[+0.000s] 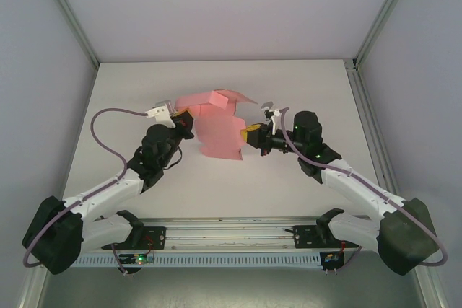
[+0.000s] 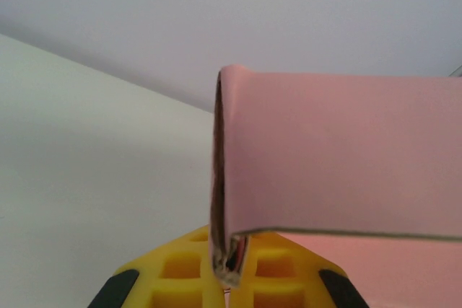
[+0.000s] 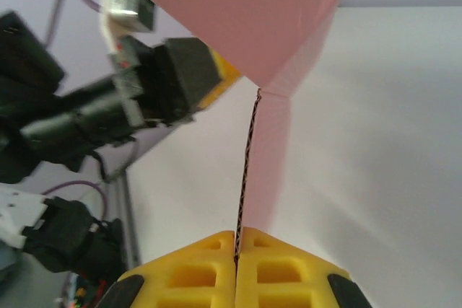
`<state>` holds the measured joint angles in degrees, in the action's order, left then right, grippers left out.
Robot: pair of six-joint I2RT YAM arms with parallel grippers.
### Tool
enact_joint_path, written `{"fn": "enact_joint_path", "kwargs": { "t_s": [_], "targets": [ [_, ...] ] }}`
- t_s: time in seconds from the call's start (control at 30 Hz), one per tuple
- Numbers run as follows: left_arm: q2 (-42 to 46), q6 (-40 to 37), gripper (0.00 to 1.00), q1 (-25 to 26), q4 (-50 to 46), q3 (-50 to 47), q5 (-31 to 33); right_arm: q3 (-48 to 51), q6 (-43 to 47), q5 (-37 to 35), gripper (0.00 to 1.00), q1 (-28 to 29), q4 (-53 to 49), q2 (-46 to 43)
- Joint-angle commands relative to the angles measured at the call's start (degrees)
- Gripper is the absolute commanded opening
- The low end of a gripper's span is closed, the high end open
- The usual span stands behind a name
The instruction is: Assemble paper box
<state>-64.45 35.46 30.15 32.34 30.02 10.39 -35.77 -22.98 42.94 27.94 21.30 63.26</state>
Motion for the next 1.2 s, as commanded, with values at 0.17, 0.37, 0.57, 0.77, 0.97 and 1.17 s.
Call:
{"fn": "enact_joint_path", "kwargs": {
  "t_s": [0.17,0.37,0.57,0.77,0.97,1.17],
  "targets": [
    [-13.07,2.95,0.0,-3.97,19.71,0.99,-6.57,-0.19,-7.77,15.27,0.0,1.53,13.25,-0.34],
    [-18.27,3.72,0.0,-4.54,26.13,2.62,-10.28,-1.11,-1.7,9.43,0.0,0.58,1.47,-1.84],
    [-14.76,-3.4,0.0,-4.59,18.8,3.0,-14.18,-2.67,10.09,-7.47,0.41,-2.48,-19.22,-8.89],
    [-9.67,-8.48,0.0,-4.51,8.56,2.14,-16.9,-1.64,16.06,-24.66,0.66,-7.04,-27.88,-19.71],
    [-6.06,-10.94,0.0,-4.54,2.3,1.96,-19.27,-6.23,17.59,-26.14,0.65,-13.74,-27.18,-21.62],
    [-4.12,-10.8,0.0,-4.49,1.5,1.1,-19.74,-16.13,21.53,-8.83,0.54,-17.4,-29.05,-10.27]
  ]
}}
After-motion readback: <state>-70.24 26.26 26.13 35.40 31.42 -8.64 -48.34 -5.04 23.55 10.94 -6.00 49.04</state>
